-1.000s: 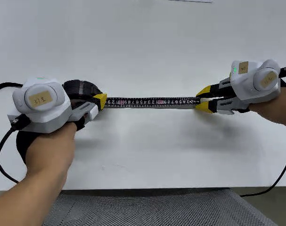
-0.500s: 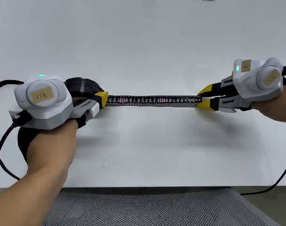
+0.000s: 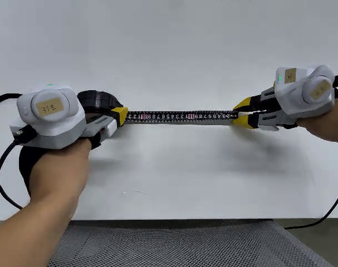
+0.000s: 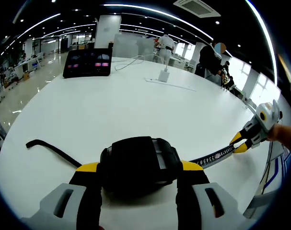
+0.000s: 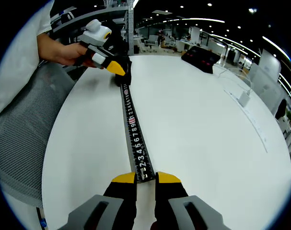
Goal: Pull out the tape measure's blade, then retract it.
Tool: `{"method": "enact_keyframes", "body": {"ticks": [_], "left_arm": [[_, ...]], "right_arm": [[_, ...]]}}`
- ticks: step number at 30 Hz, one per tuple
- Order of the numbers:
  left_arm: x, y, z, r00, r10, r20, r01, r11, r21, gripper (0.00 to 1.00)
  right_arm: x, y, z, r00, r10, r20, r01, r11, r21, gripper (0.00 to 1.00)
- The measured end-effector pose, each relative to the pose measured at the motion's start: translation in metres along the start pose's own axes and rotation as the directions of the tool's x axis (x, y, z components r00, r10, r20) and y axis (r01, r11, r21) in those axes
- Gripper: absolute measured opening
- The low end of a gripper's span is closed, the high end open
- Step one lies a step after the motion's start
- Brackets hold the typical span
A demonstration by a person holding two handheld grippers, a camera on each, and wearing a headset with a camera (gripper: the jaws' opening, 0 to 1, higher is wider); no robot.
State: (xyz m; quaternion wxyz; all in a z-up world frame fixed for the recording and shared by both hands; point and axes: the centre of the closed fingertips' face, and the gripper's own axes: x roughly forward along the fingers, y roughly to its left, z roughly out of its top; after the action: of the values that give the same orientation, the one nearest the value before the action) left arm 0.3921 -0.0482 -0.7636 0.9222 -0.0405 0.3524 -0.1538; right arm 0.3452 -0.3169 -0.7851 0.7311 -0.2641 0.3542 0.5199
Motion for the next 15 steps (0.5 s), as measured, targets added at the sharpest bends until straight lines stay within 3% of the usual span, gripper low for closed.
{"method": "enact_keyframes", "body": {"ticks": [6,15], "left_arm": [[0.001,0.001,0.0,1.0,-0.001,-0.003,0.001,1.0,-0.009,0.58],[0.0,0.0,0.0,0.9999,-0.01,0.001,0.01,1.0,-0.012,0.58]], "right_arm": [[0.0,-0.001,0.002,1.0,-0.001,0.006,0.001,1.0,0.001,0.1],[0.01,0.003,0.019,0.9991,0.011,0.04,-0.011,1.0,-0.003,0.1]]}}
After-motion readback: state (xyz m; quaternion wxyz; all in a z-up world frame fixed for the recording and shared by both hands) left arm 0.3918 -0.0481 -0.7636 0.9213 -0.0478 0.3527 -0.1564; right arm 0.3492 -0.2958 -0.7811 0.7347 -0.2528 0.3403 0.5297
